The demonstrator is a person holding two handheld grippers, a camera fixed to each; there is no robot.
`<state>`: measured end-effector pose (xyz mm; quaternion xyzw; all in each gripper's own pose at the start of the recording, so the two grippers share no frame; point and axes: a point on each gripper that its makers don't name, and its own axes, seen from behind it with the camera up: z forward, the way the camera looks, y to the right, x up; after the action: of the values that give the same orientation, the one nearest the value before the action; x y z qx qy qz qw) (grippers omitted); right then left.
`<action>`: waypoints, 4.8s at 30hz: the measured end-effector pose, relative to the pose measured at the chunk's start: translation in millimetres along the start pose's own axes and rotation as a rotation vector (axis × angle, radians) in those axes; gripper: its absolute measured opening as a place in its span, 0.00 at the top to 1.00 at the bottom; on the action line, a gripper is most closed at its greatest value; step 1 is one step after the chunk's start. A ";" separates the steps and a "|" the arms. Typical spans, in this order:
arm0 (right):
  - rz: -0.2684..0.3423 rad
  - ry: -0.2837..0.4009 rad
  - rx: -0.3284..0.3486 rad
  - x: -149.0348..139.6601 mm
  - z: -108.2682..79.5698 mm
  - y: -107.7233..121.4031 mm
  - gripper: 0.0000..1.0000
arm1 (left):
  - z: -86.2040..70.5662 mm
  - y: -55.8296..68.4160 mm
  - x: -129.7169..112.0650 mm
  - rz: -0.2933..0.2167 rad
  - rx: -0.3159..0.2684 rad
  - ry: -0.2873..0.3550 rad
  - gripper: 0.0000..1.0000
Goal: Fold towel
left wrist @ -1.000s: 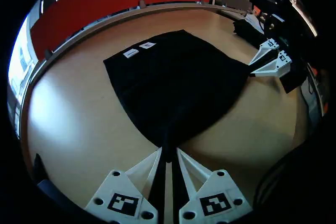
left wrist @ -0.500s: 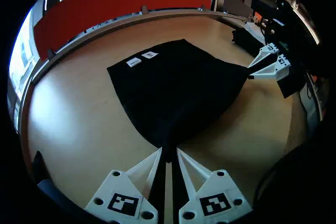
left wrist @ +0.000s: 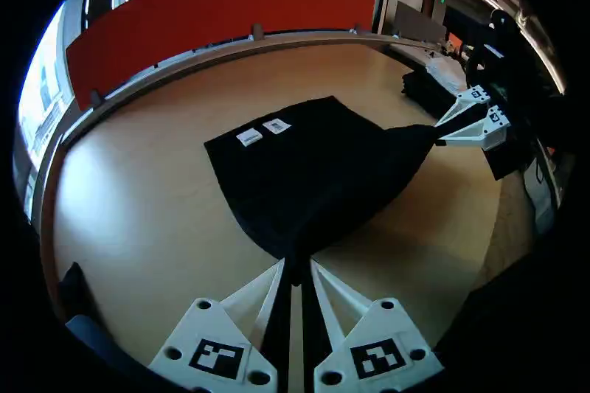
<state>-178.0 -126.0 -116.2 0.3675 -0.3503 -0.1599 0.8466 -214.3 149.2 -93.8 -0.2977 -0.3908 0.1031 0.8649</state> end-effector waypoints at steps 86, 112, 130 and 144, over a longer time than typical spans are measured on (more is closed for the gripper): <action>-0.024 -0.117 -0.003 30.1 20.6 67.5 0.84 | 35.3 -32.8 47.5 0.027 0.058 -0.112 0.92; 0.015 -0.165 -0.039 8.8 58.7 97.7 0.66 | 87.9 -45.4 38.1 0.072 0.093 -0.137 0.77; 0.023 -0.160 -0.095 9.6 69.7 116.0 0.31 | 97.0 -65.2 45.3 0.097 0.133 -0.131 0.42; 0.032 -0.134 -0.116 14.6 65.2 118.9 0.02 | 86.0 -77.3 46.0 0.075 0.166 -0.118 0.02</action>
<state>-212.5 -86.3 9.6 0.3009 -0.4019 -0.1907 0.8436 -250.9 143.5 25.1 -0.2326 -0.4199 0.1848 0.8576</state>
